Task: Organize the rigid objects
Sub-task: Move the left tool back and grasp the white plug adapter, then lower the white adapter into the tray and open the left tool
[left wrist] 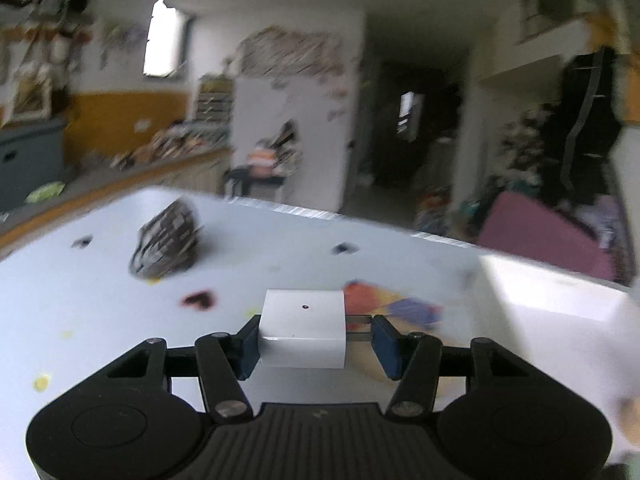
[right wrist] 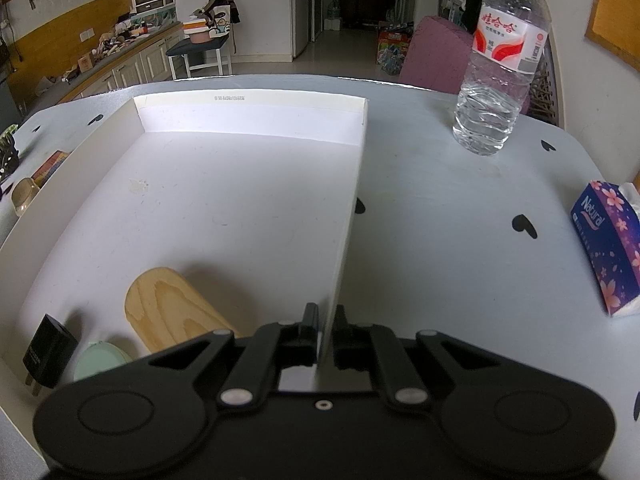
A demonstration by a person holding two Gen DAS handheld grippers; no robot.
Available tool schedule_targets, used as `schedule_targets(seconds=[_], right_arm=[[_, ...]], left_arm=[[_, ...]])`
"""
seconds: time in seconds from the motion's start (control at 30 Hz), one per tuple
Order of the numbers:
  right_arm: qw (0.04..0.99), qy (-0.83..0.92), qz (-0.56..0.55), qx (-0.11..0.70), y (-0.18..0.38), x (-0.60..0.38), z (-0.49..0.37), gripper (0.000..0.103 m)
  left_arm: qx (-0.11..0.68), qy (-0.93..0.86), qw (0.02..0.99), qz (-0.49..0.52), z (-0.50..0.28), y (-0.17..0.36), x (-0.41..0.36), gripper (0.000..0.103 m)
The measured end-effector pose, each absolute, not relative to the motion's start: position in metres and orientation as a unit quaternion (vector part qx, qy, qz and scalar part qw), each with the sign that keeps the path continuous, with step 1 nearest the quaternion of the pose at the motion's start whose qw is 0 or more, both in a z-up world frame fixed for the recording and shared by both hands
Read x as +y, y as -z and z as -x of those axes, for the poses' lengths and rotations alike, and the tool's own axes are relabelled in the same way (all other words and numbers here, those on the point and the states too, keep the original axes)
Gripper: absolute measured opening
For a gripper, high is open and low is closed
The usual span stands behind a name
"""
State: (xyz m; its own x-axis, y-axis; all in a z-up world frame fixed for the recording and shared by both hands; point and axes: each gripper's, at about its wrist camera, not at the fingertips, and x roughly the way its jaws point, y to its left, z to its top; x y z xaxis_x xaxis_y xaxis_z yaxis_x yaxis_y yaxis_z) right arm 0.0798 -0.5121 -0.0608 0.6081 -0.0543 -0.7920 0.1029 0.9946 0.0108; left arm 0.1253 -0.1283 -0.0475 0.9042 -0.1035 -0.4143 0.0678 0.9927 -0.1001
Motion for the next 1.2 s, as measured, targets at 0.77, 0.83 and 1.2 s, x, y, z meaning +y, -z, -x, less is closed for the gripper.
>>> schedule_targets(seconds=[0.77, 0.83, 1.2], right_arm=[[0.898, 0.046, -0.026, 0.438, 0.062, -0.512, -0.079, 0.007], [0.898, 0.046, -0.026, 0.438, 0.062, -0.512, -0.079, 0.007], [0.897, 0.046, -0.026, 0.438, 0.062, -0.512, -0.079, 0.007]], left_arm=[[0.275, 0.242, 0.929, -0.045, -0.064, 0.049, -0.275, 0.057], [0.290, 0.242, 0.925, -0.043, -0.068, 0.050, -0.279, 0.057], [0.316, 0.247, 0.915, -0.046, -0.078, 0.051, -0.302, 0.057]])
